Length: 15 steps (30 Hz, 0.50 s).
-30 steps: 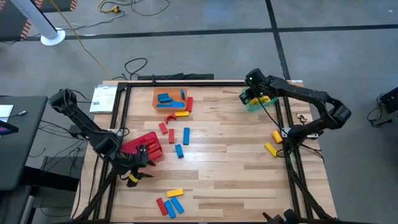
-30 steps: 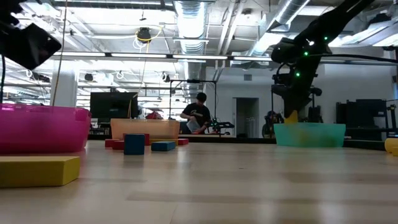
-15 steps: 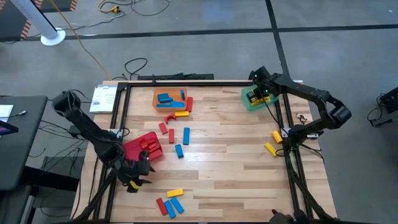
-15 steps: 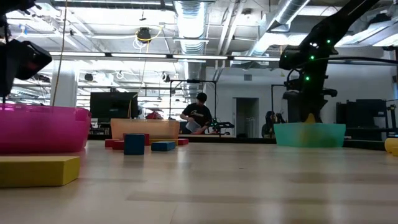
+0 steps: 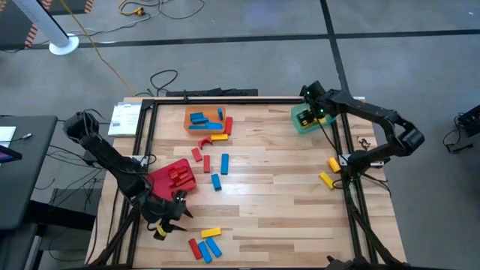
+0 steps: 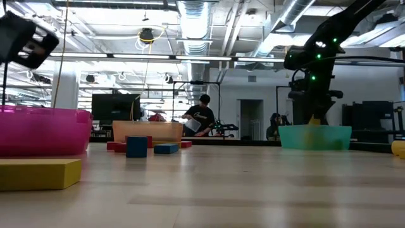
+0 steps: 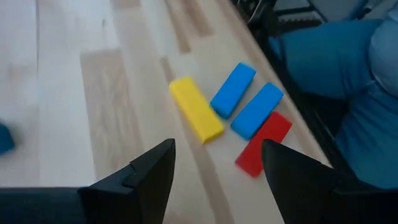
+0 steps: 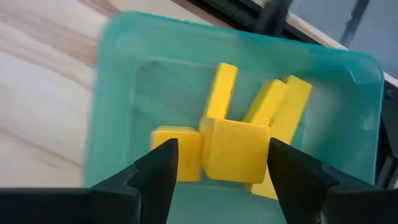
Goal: Sort blocks
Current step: Put the red block into the red bin
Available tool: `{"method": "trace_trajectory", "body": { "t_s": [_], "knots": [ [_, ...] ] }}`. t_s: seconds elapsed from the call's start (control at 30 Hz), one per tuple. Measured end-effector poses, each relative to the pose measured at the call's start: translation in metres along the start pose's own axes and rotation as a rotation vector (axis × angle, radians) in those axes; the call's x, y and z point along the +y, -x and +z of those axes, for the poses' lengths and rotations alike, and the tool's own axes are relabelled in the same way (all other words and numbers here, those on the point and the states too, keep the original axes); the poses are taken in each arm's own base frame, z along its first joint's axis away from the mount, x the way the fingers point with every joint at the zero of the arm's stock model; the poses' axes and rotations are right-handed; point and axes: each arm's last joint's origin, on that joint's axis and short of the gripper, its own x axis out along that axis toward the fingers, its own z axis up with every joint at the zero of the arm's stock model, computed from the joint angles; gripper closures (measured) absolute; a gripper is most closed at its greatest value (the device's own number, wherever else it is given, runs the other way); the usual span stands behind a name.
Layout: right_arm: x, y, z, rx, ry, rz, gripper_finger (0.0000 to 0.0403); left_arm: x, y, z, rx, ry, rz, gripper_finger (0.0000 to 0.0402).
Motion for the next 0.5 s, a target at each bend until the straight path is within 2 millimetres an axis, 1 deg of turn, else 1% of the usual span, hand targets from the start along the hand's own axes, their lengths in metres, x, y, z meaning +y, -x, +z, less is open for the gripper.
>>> {"method": "trace_trajectory", "body": {
  "t_s": [0.13,0.23,0.4,0.5],
  "knots": [
    [0.007,0.013,0.000,-0.063,0.023,0.034,0.0148,-0.002,0.000,0.005,-0.048,-0.073,-0.014,0.0168],
    [0.013,0.027,-0.002,-0.124,0.036,0.062,0.0148,0.001,0.000,0.006,-0.061,-0.106,0.036,0.0168],
    [0.026,0.049,-0.008,-0.201,0.068,0.115,0.0148,0.013,-0.001,0.010,-0.104,-0.128,0.217,0.0168],
    [0.035,0.059,-0.013,-0.235,0.095,0.152,0.0148,0.027,-0.001,0.012,-0.101,-0.126,0.345,0.0168]
  ]
}}
